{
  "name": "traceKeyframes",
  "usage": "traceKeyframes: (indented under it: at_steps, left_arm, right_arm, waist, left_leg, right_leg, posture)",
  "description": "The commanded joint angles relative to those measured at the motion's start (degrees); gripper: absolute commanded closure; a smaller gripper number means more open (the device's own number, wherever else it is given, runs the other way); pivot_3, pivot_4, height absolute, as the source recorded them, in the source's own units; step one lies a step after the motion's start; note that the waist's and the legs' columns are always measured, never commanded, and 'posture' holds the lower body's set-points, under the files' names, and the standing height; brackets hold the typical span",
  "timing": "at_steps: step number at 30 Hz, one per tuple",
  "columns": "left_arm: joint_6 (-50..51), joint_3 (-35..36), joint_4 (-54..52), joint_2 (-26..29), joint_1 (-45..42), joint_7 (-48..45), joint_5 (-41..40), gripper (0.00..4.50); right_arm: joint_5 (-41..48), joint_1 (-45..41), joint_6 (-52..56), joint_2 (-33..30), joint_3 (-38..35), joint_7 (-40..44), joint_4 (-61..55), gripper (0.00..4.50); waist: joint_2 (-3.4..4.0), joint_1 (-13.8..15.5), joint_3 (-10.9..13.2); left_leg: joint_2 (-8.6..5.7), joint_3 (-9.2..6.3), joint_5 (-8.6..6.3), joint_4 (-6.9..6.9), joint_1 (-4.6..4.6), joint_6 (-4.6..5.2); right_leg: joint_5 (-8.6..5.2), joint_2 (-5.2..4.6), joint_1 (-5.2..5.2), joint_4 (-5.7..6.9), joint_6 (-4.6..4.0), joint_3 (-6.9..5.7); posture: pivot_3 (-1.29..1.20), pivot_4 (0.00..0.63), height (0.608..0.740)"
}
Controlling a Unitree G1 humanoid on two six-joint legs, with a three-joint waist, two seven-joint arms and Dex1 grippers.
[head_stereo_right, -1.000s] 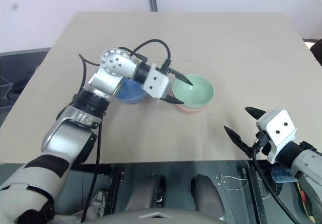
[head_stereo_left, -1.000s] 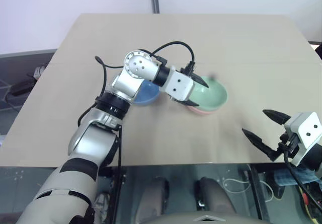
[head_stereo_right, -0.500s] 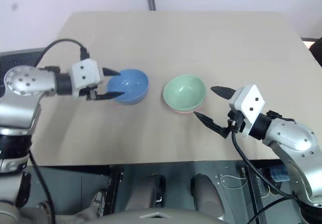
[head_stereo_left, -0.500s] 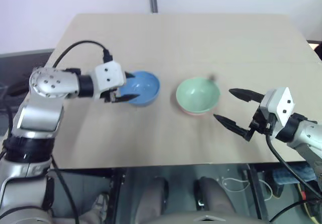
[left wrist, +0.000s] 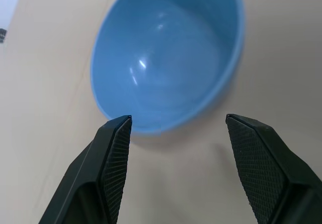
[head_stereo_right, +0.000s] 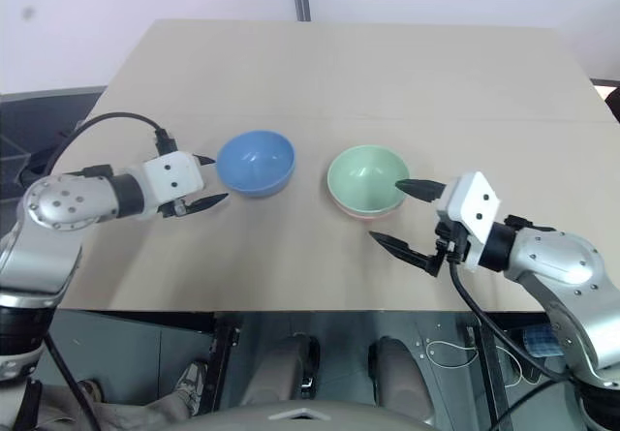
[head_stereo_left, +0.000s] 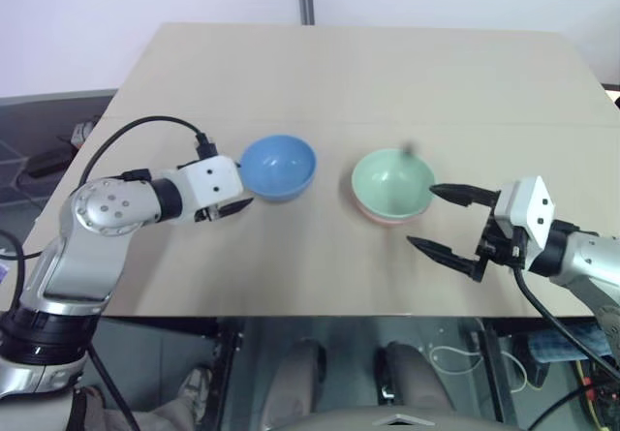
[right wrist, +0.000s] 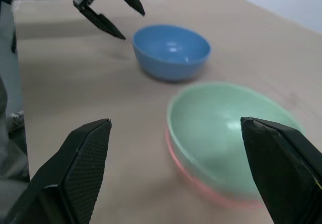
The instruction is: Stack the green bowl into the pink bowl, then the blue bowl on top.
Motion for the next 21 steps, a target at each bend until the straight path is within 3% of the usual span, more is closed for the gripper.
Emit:
traceKeyframes:
  at_steps: [1,10,13,18,21]
  left_arm:
    - [-4.1,-2.1,2.4,0.1,-2.7,-0.2,1.1,1.34]
    - [-10.7,-7.8,9.7,-2.1,-7.7,-0.9,3.1,1.34]
    - [-12.3,-8.3,10.6,-2.4,-8.1,-0.9,3.3,2.17]
    - [-14.8,-9.1,11.3,-2.6,-8.2,-1.1,4.2,4.47]
    - [-15.3,-9.0,11.0,-2.7,-8.2,-0.9,4.4,4.47]
  right_arm:
    - [-0.7,2.2,-1.9,-0.8,-3.4,-0.9,-1.8,0.00]
    - [-1.1,5.4,-2.5,-1.0,-5.4,-2.5,-3.9,0.00]
    - [-1.0,5.8,-2.4,-1.0,-5.7,-2.9,-4.5,0.00]
    - [-0.7,5.8,-1.9,-1.0,-5.6,-3.4,-5.0,0.00]
    - [-0.6,5.9,-1.8,-1.0,-5.5,-3.7,-5.1,0.00]
  waist:
    - [0.00,-0.1,0.0]
    - [0.00,-0.6,0.0]
    - [0.00,-0.5,0.0]
    - [0.00,-0.5,0.0]
    - [0.00,-0.5,0.0]
  left_leg:
    - [0.00,0.02,0.00,-0.01,0.02,0.00]
    - [0.01,0.05,0.00,-0.01,0.02,0.00]
    - [0.01,0.04,0.00,-0.01,0.03,0.00]
    - [0.00,0.05,0.00,-0.01,0.02,0.00]
    - [0.00,0.04,0.00,0.00,0.01,0.00]
  right_leg:
    - [0.00,0.00,0.00,0.00,0.00,0.01]
    - [0.00,0.06,-0.01,0.03,0.00,-0.01]
    - [0.00,0.05,-0.01,0.03,0.00,0.00]
    - [0.00,0.05,-0.01,0.02,0.00,-0.01]
    - [0.00,0.05,-0.01,0.02,0.00,0.00]
  posture:
    - [0.00,0.150,0.740]
    - [0.00,0.150,0.740]
    - [0.00,0.150,0.740]
    - [0.00,0.150,0.740]
    - [0.00,0.150,0.740]
